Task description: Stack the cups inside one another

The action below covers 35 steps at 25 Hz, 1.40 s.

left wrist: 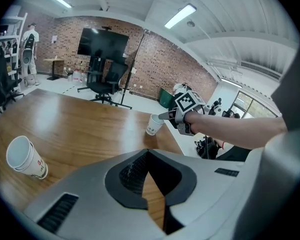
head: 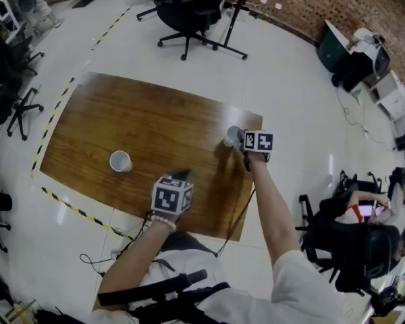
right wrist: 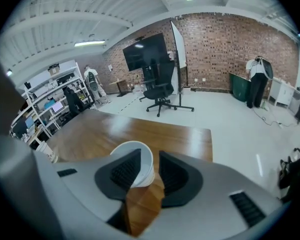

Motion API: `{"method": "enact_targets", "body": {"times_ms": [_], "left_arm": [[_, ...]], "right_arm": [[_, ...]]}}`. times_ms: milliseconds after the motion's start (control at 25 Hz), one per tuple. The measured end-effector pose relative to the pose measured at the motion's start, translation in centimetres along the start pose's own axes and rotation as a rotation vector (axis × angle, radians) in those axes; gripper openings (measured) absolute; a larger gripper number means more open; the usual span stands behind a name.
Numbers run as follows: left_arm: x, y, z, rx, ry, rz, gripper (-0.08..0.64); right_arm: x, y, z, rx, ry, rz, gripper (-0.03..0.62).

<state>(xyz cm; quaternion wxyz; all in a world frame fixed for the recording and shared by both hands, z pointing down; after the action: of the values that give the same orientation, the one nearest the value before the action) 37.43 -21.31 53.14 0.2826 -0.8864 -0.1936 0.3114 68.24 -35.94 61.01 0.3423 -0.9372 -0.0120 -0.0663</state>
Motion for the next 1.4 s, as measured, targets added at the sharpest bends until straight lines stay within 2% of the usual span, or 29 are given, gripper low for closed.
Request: {"method": "enact_targets", "body": {"times_ms": [160, 440, 800, 1160, 1400], "left_arm": [[-0.2, -0.2, 0.3, 0.005, 0.002, 0.009, -0.003], [-1.0, -1.0, 0.8, -0.002, 0.008, 0.028, -0.003], [-0.9, -1.4, 1.4, 0.007, 0.007, 0.036, -0.003], [-1.3, -2.6, 3.5, 0.037, 0.020, 0.033, -0.003], [-3.4, -2.9, 6.7, 0.065, 0.036, 0.012, -0.003]], "right_arm": [[-0.1, 0.3, -0.4, -0.016, 0.000, 0.016, 0.117], [-0.2, 0.1, -0.9, -0.036, -0.011, 0.041, 0.031], [-0.9, 0.7, 0.7, -0.010, 0.011, 0.060, 0.028], [-4.8, 2.4, 4.3, 0.068, 0.065, 0.093, 0.028], [-10.1, 3.0, 6.9, 0.118, 0.119, 0.087, 0.028]]}}
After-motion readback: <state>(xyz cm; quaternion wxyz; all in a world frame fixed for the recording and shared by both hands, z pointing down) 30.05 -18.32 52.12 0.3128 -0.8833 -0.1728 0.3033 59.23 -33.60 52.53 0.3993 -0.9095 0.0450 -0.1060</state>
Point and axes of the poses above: the fingertips, and each gripper's own axes: z backward along the fingers, x to its right, y out of its top, the point moved 9 cm from there along z, backward along the fingers, and after that the axes turned 5 degrees about -y, right-handed, at the moved point
